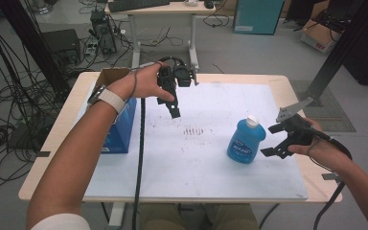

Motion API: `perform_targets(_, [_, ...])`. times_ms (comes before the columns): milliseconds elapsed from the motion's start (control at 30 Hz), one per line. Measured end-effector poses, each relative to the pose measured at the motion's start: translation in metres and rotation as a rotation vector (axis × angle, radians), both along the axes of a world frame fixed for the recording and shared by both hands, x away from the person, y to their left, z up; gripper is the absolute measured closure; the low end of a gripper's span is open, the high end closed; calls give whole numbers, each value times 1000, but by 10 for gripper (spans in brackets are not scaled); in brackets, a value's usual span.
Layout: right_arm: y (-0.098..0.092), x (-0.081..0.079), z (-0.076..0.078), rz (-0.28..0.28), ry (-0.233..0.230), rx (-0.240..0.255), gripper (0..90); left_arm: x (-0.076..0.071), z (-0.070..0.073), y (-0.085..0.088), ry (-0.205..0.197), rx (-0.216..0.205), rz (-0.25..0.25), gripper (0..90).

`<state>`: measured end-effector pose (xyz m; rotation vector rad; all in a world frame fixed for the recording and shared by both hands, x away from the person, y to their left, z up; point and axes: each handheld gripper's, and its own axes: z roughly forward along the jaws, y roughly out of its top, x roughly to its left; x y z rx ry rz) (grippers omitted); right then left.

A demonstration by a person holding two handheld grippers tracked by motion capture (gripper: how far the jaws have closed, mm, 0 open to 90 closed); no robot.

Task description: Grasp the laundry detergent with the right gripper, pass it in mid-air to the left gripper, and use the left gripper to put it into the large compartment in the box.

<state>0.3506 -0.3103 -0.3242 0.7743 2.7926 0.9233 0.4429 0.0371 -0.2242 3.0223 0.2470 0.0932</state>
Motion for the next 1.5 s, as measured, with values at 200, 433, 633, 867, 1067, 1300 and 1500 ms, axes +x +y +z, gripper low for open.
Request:
perform_targets(200, [0, 1, -2, 0, -24, 13, 48, 0, 1, 0, -11, 7, -8, 96])
perform_targets(433, [0, 1, -7, 3, -38, 31, 50, 0, 0, -1, -11, 6, -5, 96])
perform_targets(633, [-1, 0, -12, 4, -38, 33, 52, 0, 0, -1, -10, 3, -3, 97])
perform_targets(867, [-2, 0, -15, 3, -47, 47, 53, 0, 0, -1, -6, 11, -5, 97])
perform_targets(1067, [0, -2, -15, -2, -57, 57, 57, -1, -1, -2, -12, 9, -2, 96])
perform_targets(1300, [0, -2, -17, 2, -72, 68, 57, 0, -1, -2, -12, 7, -3, 96])
perform_targets(1500, [0, -2, -19, 2, -100, 103, 57, -1, -2, -2, -18, 4, -1, 97])
